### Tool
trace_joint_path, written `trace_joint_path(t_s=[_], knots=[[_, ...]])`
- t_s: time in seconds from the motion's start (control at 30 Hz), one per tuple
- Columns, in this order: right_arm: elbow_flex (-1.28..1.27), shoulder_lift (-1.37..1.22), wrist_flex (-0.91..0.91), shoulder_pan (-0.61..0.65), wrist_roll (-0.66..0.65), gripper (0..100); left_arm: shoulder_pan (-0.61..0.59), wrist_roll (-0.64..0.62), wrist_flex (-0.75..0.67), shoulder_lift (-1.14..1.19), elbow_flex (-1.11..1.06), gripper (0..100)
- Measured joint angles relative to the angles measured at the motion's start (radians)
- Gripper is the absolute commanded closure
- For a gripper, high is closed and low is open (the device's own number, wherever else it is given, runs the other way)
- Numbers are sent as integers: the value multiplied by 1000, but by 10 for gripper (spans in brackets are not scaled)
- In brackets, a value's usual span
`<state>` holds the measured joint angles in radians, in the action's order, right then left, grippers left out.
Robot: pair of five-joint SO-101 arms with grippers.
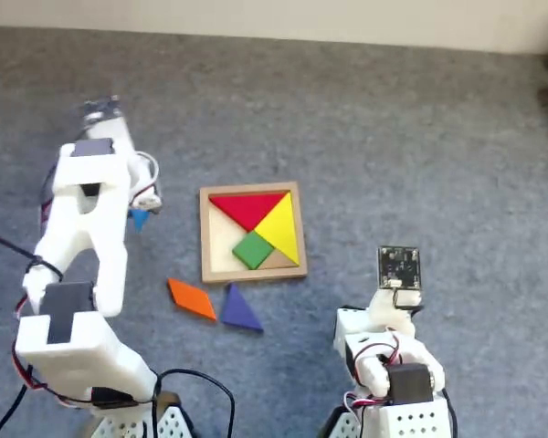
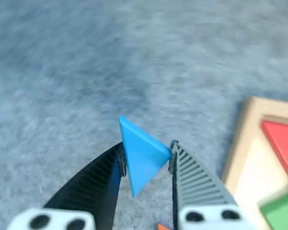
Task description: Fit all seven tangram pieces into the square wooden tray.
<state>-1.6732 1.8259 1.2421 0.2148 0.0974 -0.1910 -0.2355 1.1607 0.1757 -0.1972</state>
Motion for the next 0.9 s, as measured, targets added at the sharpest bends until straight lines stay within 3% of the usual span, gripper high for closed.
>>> trace_joint_path(t_s=[0.53,0.9], knots=[[0,0,0,0,0,992,358,54,-9,0,0,995],[0,0,0,0,0,992,411,54,-58,107,20,995]])
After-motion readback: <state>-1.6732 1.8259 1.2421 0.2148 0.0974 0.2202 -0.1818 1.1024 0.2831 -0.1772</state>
